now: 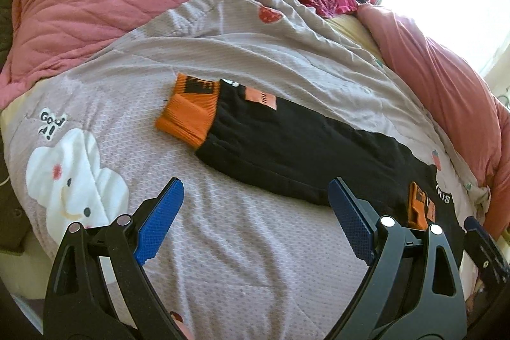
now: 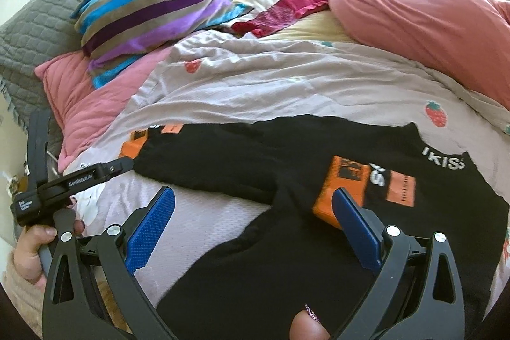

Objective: Fold small clothes
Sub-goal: 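Move the left tool to the other sleeve's orange cuff and grasp it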

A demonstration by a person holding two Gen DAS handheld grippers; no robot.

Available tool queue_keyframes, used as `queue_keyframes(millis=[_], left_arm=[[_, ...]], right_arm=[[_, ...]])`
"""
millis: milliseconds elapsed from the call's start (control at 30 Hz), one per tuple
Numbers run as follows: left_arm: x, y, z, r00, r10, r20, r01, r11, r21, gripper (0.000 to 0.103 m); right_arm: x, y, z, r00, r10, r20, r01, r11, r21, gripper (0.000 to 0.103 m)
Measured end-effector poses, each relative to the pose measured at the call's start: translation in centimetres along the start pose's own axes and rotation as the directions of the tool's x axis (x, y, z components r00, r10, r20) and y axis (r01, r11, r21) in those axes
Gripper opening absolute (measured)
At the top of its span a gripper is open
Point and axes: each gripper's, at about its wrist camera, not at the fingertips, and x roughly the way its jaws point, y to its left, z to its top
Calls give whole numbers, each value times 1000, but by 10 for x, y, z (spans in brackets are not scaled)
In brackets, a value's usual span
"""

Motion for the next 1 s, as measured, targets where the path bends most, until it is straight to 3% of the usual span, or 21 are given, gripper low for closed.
queue_keyframes(millis=[567,700,800,1000], left_arm=[[14,56,14,999,32,26,-28,989,-143,85],[26,63,20,1000,12,21,-8,984,-175,56],[38,66,24,1000,-14,8,15,979,-201,51],[55,66,32,1000,-27,5,27,973,-230,51]], right_arm=[[40,48,-2,993,89,-81,-96,991,-88,98],[43,50,-3,991,100,-87,-107,991,-80,98],[45,49,-5,991,98,-93,-104,992,-68,98],[46,35,-8,992,79,-97,-82,996,-34,98]])
